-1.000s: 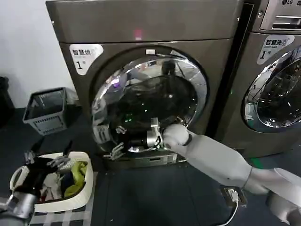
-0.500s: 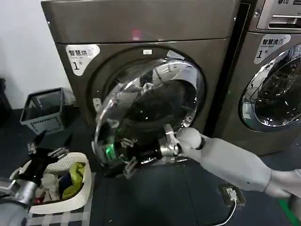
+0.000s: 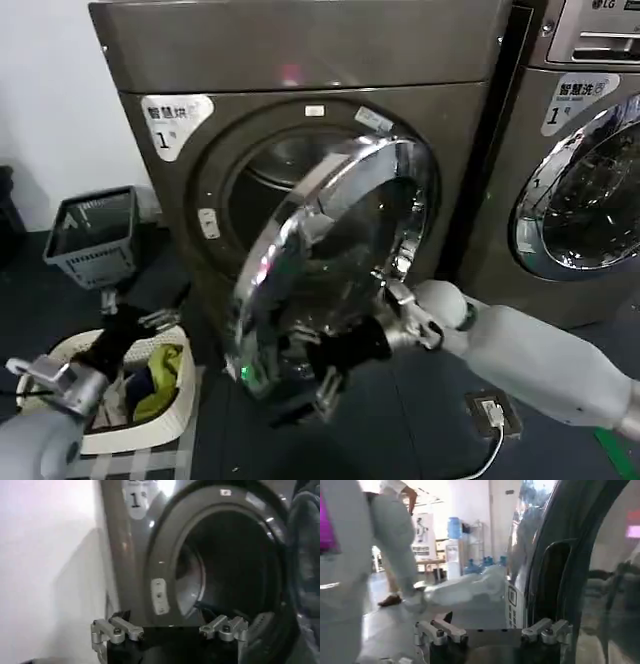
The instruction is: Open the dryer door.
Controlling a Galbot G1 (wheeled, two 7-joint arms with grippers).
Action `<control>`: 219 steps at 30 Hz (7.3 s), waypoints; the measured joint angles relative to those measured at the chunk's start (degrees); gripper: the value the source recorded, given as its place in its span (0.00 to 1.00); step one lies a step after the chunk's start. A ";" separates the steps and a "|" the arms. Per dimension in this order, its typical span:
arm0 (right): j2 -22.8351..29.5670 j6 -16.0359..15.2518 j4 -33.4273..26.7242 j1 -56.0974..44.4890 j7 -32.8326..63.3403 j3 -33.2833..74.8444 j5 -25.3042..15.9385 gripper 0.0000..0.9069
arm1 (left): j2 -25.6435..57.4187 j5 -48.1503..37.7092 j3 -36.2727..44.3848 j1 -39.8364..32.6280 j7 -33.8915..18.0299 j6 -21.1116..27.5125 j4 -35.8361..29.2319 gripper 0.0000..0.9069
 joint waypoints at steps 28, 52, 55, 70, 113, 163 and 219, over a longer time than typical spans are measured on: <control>-19.23 5.52 7.92 -25.66 -0.94 25.54 -3.26 1.00 | 14.51 5.54 32.25 -18.67 11.46 -7.92 0.02 1.00; -25.73 16.34 -14.29 -55.49 -2.97 64.26 -11.42 1.00 | 11.29 7.39 47.51 -32.07 11.20 -7.66 -3.09 1.00; -25.11 18.32 -21.03 -55.74 -1.34 65.25 -11.87 1.00 | 11.20 7.37 47.85 -32.48 11.20 -7.67 -3.52 1.00; -16.42 21.16 -46.43 -73.89 5.38 91.66 -14.68 1.00 | 7.51 8.10 51.80 -35.90 11.13 -7.47 -2.61 1.00; 19.77 15.44 -34.38 -112.99 37.08 141.32 -34.55 1.00 | -17.91 16.46 66.93 -49.03 7.33 -11.04 15.67 1.00; 27.40 8.02 -26.85 -115.11 47.83 144.45 -42.32 1.00 | -36.56 36.57 63.89 -55.67 -5.17 -18.07 48.37 1.00; 28.21 2.40 -19.62 -112.73 45.33 142.62 -41.79 1.00 | 8.82 16.59 59.33 -37.49 -1.64 -9.68 0.03 1.00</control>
